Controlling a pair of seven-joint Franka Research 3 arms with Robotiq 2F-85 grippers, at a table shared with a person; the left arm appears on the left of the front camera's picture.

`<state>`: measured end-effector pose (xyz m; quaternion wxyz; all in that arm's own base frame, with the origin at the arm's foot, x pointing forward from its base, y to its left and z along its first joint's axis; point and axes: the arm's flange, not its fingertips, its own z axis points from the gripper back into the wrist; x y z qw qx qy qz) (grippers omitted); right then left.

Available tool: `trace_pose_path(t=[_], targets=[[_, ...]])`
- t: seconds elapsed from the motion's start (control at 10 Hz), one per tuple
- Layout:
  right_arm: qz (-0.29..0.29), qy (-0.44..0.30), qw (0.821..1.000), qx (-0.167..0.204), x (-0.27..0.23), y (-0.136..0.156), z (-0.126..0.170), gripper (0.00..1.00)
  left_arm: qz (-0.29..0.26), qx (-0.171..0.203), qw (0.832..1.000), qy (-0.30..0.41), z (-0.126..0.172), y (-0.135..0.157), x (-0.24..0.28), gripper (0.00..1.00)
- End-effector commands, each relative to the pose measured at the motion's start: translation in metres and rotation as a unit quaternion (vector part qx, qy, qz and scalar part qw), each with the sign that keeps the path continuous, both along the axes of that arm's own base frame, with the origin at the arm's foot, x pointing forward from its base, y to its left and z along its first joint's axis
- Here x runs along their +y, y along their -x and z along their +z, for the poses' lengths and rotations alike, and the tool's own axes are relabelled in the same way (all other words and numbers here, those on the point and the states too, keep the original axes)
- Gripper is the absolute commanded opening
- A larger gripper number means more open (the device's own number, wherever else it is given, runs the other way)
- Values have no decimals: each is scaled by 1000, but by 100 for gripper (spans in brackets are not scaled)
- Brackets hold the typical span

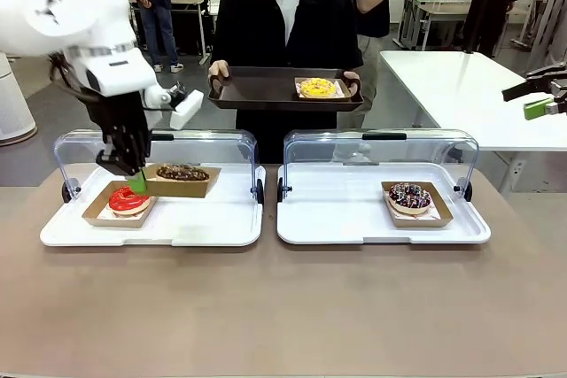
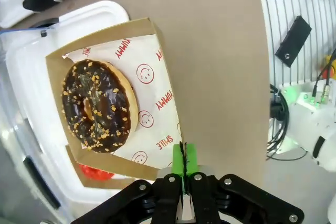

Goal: Provide the desired donut to the person.
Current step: Pick up and lift the Paper togo box containing the Donut pointed at by the person.

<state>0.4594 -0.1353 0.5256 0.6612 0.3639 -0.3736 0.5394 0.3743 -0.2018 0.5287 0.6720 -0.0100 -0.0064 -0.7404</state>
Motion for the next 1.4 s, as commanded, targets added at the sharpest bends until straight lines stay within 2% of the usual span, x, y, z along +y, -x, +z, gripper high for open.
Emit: trace_pose_path(t=[0.0, 0.2, 0.4, 0.6, 0.7, 0.8, 1.3], targets=[[0, -1, 1000, 0, 1, 0, 0, 100, 33, -25, 999, -9, 24, -2, 2, 0], [0, -1, 1000, 0, 1, 0, 0, 100, 64, -30, 998, -1, 58, -23, 1, 0], [0, -1, 1000, 0, 1, 0, 0, 100, 74, -34, 997, -1, 73, -43, 2, 0], [0, -1, 1000, 0, 1, 0, 0, 100, 65, -33, 997, 3, 76, -58, 9, 0], [0, -1, 1000, 0, 1, 0, 0, 100, 47, -41, 998, 10, 71, -57, 15, 0], [0, -1, 1000, 0, 1, 0, 0, 100, 67, -36, 997, 12, 72, -53, 7, 0], [0, -1, 1000, 0, 1, 0, 0, 100, 67, -36, 997, 12, 72, -53, 7, 0]])
